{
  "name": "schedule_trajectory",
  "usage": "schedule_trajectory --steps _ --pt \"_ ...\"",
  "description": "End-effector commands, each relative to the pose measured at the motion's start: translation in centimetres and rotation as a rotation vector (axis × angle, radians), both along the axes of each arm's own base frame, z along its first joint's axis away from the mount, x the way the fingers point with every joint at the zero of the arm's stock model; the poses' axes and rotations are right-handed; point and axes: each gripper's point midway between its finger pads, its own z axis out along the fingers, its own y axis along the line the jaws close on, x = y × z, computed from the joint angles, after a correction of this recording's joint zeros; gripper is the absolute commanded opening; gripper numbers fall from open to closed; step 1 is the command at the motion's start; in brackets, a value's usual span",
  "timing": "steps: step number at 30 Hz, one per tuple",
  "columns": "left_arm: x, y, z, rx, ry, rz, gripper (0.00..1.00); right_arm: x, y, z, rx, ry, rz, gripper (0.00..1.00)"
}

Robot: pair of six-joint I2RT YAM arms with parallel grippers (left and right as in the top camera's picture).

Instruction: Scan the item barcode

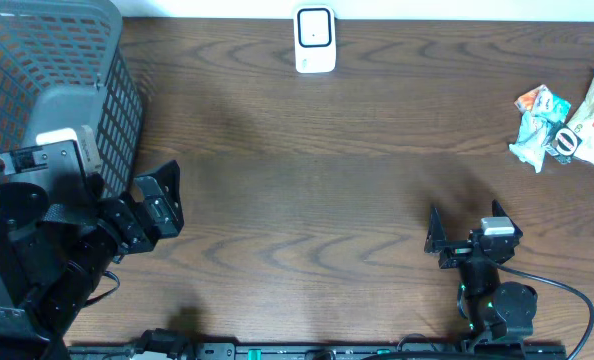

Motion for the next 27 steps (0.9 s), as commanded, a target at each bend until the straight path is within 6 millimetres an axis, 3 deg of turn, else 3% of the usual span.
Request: schedule_trajectory --steps 1,27 --pt "-0.04 0.32 0.2 -0.001 -0.005 0.02 0.98 -0.03 -0.33 -0.06 0.012 0.002 -0.018 0.99" --pt "-0.04 0.32 0.2 -0.001 -0.005 0.02 0.98 -0.03 0.01 0.04 0.014 -0.002 0.001 0.99"
